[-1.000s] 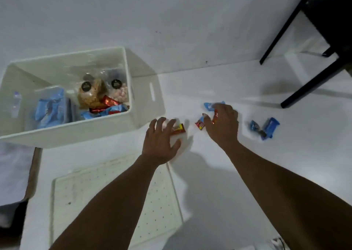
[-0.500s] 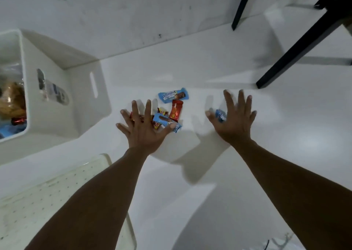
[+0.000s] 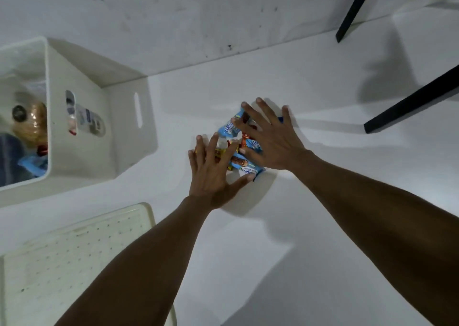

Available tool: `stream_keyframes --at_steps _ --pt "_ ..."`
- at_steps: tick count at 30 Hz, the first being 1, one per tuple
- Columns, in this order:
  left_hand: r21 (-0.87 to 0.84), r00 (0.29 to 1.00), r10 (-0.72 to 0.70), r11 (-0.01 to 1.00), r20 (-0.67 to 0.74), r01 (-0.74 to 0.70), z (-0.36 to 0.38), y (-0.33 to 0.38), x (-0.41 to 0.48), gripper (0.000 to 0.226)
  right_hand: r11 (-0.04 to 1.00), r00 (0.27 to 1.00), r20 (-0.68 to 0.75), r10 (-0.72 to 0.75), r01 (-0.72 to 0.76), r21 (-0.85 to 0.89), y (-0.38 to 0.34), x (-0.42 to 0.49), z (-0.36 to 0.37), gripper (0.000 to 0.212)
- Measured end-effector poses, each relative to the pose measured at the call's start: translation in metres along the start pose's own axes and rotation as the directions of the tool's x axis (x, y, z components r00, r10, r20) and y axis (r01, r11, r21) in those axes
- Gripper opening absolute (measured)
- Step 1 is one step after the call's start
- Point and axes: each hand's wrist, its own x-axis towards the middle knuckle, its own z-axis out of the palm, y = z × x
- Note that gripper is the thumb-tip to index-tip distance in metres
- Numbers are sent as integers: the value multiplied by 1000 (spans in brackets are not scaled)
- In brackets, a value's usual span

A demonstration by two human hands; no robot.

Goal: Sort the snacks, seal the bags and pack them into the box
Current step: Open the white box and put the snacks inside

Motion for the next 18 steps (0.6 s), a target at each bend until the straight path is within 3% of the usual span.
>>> stream_keyframes --at_steps 3,9,13,18 --pt "-4 999 -36 999 -32 35 5 0 2 79 1000 1000 16 5 -5 14 2 2 2 65" --pt "80 984 10 997 -178 5 12 -9 4 42 989 970 -194 145 -138 47 -7 -21 9 43" --pt "198 967 36 980 -251 15 11 -12 -9 32 979 959 -196 204 -196 59 -15 -38 14 62" --pt "261 973 83 965 -217 -24 11 -24 -22 30 948 935 -170 312 -294 124 -20 -33 11 83"
